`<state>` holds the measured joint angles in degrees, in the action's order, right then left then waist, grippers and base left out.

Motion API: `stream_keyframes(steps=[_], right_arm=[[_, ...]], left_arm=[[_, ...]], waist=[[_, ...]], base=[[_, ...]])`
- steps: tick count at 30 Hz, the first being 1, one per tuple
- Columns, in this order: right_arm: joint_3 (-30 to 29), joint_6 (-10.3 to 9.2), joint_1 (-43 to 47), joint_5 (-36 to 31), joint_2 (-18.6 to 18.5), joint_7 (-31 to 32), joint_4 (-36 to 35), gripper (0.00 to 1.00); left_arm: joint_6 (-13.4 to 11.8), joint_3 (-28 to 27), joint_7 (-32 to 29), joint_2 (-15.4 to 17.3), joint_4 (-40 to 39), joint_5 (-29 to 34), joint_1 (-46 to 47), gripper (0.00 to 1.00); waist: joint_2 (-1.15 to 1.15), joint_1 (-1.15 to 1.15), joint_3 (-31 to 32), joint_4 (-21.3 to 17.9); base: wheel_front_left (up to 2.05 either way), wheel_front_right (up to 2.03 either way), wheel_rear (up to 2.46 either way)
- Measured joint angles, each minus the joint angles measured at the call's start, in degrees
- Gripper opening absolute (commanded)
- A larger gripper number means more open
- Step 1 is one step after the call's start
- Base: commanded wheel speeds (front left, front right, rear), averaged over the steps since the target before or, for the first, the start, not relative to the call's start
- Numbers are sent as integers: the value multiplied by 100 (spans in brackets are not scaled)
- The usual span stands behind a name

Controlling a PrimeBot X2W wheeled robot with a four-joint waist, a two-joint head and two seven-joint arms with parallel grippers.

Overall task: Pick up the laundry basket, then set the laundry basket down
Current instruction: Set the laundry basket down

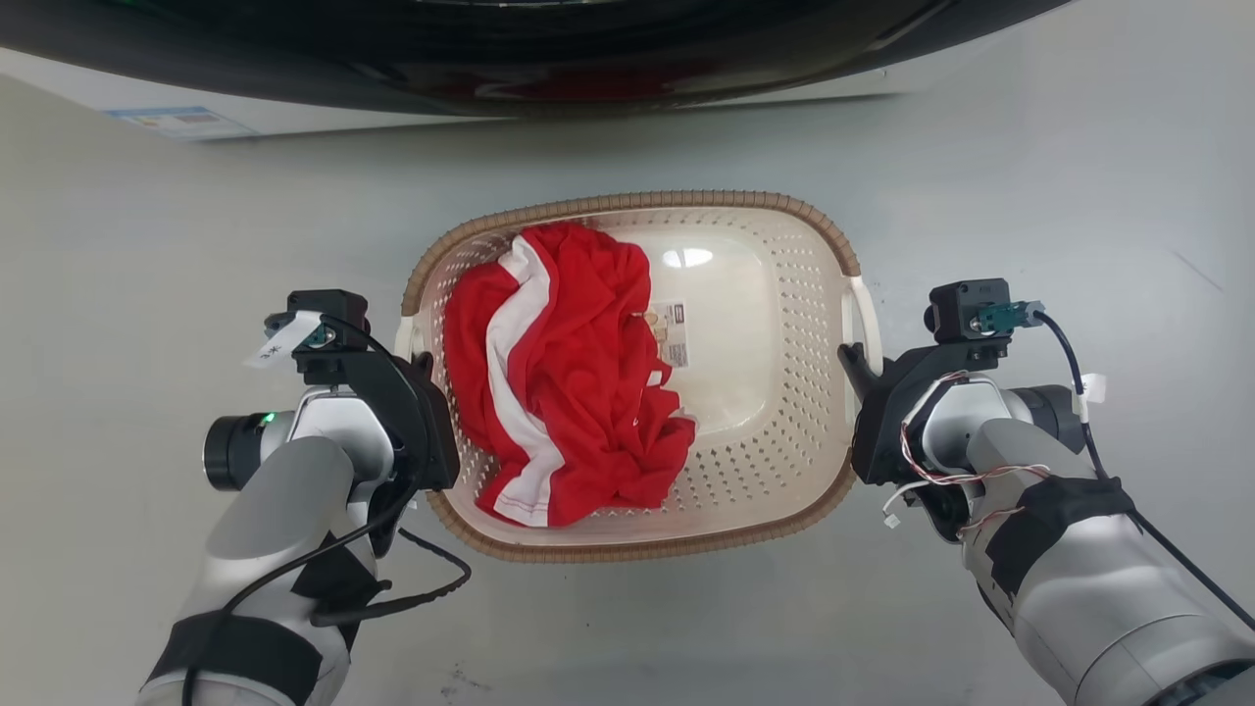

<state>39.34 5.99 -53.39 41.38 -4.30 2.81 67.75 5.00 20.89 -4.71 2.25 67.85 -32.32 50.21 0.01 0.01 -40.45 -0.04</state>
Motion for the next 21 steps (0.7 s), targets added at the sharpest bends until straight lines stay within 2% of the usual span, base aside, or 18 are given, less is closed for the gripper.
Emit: stream_keyframes(steps=[21], right_arm=[[154,41,-136,-109,-25,-141,212,0]], left_arm=[[11,76,125,-63,224,20,244,0]], waist=[[-1,-1,-359,65]], base=[[0,0,0]])
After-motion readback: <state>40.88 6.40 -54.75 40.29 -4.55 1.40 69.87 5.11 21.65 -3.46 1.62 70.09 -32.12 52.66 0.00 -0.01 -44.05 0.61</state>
